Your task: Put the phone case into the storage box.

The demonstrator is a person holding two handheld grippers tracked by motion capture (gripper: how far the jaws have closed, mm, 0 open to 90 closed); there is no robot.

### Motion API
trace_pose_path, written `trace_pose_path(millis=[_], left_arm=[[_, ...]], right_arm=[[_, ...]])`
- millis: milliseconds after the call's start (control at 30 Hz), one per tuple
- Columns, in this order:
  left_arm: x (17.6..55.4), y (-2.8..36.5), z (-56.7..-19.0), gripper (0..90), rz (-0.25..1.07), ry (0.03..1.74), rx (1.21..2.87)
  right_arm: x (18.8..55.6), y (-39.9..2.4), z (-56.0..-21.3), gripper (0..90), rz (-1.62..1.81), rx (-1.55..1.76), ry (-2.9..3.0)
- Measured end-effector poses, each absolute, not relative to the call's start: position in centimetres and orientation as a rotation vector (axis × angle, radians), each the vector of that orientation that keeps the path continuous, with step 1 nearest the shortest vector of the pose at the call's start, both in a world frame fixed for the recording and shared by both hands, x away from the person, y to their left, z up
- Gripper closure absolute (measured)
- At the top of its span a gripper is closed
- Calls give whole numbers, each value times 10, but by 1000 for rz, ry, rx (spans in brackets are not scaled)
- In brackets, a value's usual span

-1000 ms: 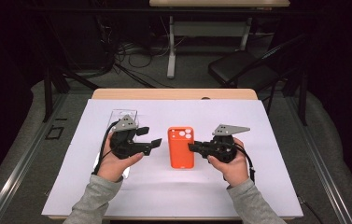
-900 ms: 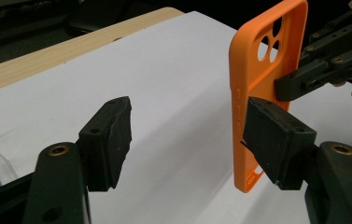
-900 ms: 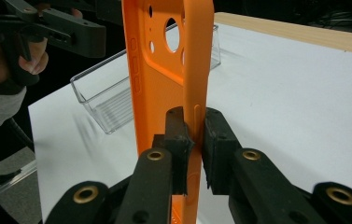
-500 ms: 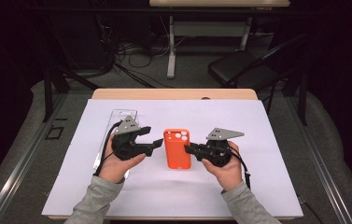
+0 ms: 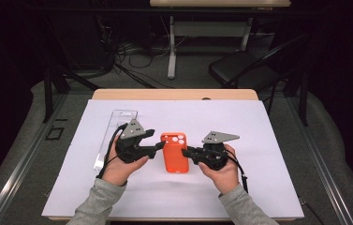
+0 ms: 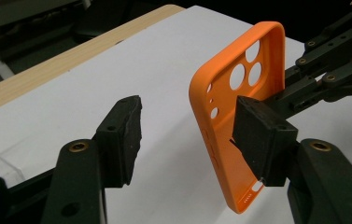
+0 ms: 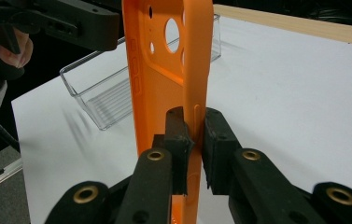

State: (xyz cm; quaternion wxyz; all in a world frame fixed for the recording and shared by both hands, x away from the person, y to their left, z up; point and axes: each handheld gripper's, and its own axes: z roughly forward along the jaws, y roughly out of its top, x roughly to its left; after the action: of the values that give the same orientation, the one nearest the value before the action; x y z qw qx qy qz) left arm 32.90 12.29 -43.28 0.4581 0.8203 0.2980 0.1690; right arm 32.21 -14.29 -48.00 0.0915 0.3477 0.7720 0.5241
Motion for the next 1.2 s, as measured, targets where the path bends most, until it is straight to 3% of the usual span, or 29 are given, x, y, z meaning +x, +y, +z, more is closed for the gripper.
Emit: trace_pose_path(millis=[833, 1200], left_arm=[[325, 114, -437, 552, 495, 700, 2088], [324, 112, -438, 652, 476, 681, 2103]], right_arm=[[318, -133, -484, 819, 1527, 1011, 2333], [318, -131, -485, 819, 1521, 1006, 2341]])
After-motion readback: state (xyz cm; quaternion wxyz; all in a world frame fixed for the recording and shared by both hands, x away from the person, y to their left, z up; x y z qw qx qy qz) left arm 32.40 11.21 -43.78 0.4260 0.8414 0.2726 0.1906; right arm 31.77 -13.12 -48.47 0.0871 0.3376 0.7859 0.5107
